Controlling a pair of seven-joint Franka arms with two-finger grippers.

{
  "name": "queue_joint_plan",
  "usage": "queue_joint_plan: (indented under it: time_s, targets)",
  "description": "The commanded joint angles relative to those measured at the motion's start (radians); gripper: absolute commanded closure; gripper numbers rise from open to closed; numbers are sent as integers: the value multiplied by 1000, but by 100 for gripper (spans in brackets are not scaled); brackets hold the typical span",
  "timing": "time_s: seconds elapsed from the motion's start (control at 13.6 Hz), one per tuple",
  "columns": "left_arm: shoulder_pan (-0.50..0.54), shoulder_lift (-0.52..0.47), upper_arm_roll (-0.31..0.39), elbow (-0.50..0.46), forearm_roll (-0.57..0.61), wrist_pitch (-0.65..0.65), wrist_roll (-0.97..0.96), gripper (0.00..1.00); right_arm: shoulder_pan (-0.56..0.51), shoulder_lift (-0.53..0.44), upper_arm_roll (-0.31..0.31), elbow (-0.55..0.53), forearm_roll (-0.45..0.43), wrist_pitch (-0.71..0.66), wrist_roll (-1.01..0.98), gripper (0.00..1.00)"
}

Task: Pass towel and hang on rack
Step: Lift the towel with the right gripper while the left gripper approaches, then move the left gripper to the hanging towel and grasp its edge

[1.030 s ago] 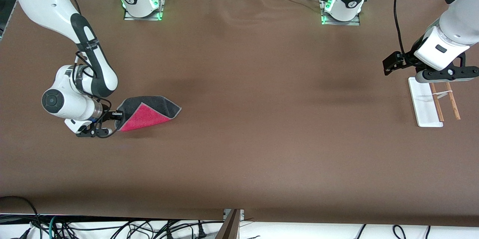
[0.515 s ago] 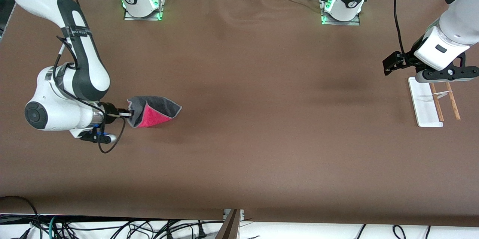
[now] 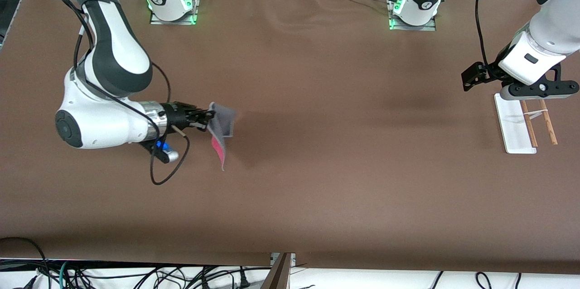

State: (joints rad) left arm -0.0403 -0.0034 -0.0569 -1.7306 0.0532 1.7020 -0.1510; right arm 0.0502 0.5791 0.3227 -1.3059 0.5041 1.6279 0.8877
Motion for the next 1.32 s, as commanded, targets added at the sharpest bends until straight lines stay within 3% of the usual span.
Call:
queue_joint_plan:
  time_s: [0.0, 0.15, 0.29, 0.52, 0.88, 1.03, 1.25]
  targets:
    - [-1, 34, 3, 57, -24, -13, 25, 0, 16, 8, 36, 60, 138, -3, 239, 100]
    - [-6, 34, 0, 63, -29, -13, 25, 0, 59, 7, 47, 65, 255, 73, 397, 100]
    - [-21, 51, -4, 59, -123, -19, 25, 0, 89, 7, 84, 89, 330, 183, 537, 100]
    - [-41, 95, -12, 62, -240, -21, 30, 0, 170, 10, 105, 109, 338, 334, 672, 100]
    - [-121, 102, -14, 60, -317, -18, 125, 0, 289, 12, 118, 136, 364, 587, 850, 100]
    - [-122, 124, -14, 63, -337, -13, 233, 0, 330, 12, 118, 136, 366, 663, 878, 100]
    - [-84, 186, -11, 62, -472, -7, 506, 0, 373, 16, 116, 136, 364, 759, 907, 100]
